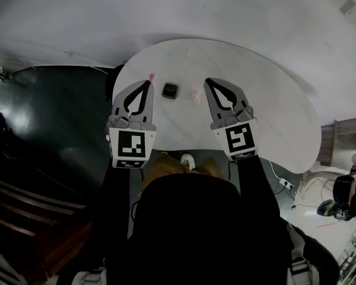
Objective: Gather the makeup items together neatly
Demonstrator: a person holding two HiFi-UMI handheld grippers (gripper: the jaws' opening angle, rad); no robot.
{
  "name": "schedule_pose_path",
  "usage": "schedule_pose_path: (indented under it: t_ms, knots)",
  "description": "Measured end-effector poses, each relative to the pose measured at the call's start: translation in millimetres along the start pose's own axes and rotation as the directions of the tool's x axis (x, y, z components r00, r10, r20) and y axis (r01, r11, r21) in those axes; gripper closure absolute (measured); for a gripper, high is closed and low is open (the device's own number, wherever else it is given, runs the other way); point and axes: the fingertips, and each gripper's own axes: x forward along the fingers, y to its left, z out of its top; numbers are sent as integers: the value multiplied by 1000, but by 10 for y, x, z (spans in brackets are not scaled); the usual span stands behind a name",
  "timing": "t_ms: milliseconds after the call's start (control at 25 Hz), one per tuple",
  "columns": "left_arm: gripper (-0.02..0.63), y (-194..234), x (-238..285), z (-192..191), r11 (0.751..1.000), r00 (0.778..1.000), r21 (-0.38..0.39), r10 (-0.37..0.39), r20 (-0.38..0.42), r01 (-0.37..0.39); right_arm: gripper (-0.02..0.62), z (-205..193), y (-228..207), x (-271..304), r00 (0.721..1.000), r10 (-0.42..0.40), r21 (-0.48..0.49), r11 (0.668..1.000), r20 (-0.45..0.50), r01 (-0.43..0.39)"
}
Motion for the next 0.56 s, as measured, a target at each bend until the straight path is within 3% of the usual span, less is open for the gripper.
schedule_pose_path:
  t_ms: [560]
  knots:
    - [591,-12,23,-16,1000,1000,2,-16,1,16,569,48,-17,48,1000,-1,-6,1000,12,1]
